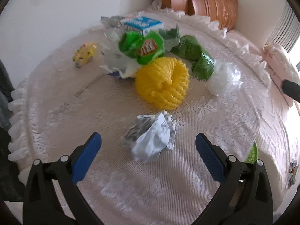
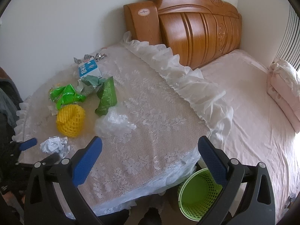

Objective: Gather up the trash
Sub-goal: 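Grasp the crumpled foil with the left tool while the right tool grasps the clear plastic bag, then carry both items to the green wastebasket and open both tools to drop them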

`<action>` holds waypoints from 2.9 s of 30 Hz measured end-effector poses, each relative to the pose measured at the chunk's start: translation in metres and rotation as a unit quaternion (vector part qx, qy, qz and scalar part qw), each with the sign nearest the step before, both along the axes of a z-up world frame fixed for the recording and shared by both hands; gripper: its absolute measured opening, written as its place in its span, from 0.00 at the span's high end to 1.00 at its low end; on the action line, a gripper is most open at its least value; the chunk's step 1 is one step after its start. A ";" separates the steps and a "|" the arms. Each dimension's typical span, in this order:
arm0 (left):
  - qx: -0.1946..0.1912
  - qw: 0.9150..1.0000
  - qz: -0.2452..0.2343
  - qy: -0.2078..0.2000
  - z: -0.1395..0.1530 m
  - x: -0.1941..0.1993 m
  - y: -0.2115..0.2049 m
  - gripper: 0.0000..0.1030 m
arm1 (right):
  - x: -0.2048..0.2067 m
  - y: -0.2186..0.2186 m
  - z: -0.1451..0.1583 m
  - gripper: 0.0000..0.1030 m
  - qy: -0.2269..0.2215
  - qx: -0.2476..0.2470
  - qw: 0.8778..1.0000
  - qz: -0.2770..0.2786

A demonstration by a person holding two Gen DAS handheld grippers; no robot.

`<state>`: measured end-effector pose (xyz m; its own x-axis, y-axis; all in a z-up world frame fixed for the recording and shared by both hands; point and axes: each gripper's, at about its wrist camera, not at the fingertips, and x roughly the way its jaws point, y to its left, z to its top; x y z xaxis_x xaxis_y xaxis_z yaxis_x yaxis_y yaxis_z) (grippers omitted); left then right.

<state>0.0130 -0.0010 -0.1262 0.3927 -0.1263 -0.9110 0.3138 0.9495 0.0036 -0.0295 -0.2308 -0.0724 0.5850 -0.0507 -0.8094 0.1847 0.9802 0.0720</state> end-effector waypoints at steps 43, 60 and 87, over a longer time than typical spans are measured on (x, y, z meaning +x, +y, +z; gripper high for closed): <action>-0.044 0.983 -0.170 -0.055 0.049 -0.050 -0.020 0.49 | -0.024 -0.015 -0.023 0.67 -0.016 0.107 0.989 -0.097; -0.069 0.916 -0.394 0.023 0.008 -0.137 -0.310 0.43 | -0.214 -0.219 -0.050 0.66 0.051 0.037 0.974 -0.219; -0.044 0.969 -0.232 -0.066 0.059 -0.128 -0.302 0.07 | -0.179 -0.229 -0.124 0.03 0.132 0.043 0.987 -0.082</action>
